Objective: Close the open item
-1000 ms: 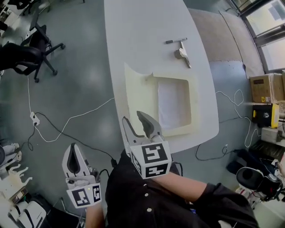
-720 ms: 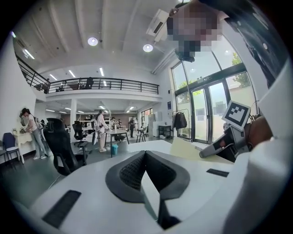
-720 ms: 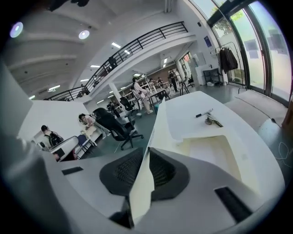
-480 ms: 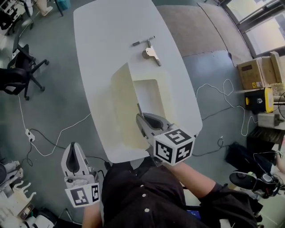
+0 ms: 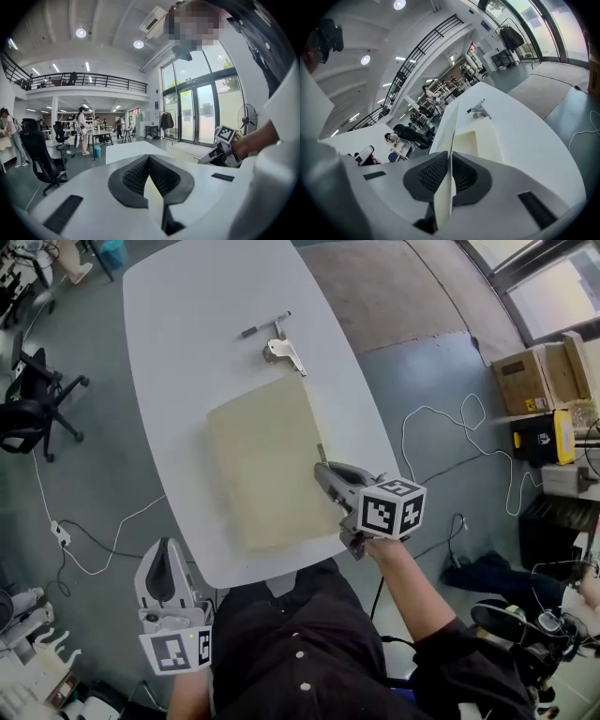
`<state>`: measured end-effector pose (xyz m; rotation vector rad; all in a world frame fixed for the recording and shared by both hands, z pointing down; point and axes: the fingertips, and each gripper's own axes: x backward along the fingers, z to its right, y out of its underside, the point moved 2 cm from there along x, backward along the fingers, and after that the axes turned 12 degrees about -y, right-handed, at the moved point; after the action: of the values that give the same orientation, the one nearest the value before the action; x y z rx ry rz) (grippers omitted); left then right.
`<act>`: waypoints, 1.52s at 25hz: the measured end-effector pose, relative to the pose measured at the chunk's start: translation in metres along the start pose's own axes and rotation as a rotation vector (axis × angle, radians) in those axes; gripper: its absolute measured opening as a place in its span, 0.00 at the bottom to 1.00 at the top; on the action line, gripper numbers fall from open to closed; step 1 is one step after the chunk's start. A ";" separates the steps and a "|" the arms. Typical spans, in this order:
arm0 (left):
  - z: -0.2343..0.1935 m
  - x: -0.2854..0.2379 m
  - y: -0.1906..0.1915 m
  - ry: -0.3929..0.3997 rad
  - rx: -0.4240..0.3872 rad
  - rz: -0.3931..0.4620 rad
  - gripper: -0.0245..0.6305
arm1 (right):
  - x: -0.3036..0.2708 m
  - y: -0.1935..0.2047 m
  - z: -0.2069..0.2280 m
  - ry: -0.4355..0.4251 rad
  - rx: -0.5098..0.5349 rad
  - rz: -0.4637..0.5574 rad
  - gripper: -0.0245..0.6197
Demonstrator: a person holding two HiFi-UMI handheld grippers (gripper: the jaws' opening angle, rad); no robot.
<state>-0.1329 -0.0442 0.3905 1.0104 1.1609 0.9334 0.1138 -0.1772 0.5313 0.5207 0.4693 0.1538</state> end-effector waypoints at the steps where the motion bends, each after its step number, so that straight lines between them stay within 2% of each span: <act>1: 0.005 -0.001 0.001 0.005 -0.003 -0.005 0.06 | 0.002 0.001 0.009 -0.002 -0.002 -0.004 0.10; 4: 0.018 -0.004 0.003 0.018 -0.015 -0.022 0.06 | 0.007 0.004 0.035 0.012 -0.013 -0.015 0.11; 7: 0.028 -0.006 0.005 0.030 -0.023 -0.034 0.06 | 0.009 0.011 0.057 0.059 -0.003 -0.031 0.12; 10: 0.035 -0.008 0.006 0.044 -0.031 -0.047 0.06 | 0.009 0.017 0.072 0.099 -0.036 -0.038 0.13; 20: 0.035 -0.012 0.009 0.048 -0.031 -0.075 0.06 | 0.008 0.025 0.102 0.378 0.021 -0.151 0.17; 25: 0.030 -0.010 0.008 0.045 -0.026 -0.075 0.06 | 0.006 0.026 0.101 0.543 0.155 -0.217 0.21; 29: 0.020 -0.007 0.009 0.032 -0.024 -0.079 0.06 | 0.004 0.027 0.098 0.616 0.217 -0.228 0.23; 31: 0.014 -0.007 0.010 0.027 -0.024 -0.082 0.06 | 0.002 0.027 0.094 0.654 0.284 -0.246 0.26; 35: 0.007 -0.007 0.011 0.019 -0.019 -0.088 0.06 | -0.008 0.029 0.088 0.713 0.481 -0.333 0.21; 38: 0.008 -0.006 0.011 0.019 -0.020 -0.087 0.06 | -0.014 0.035 0.083 0.710 0.604 -0.418 0.10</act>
<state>-0.1264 -0.0478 0.4030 0.9294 1.1997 0.8860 0.1399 -0.1879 0.6179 0.9457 1.3266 -0.2272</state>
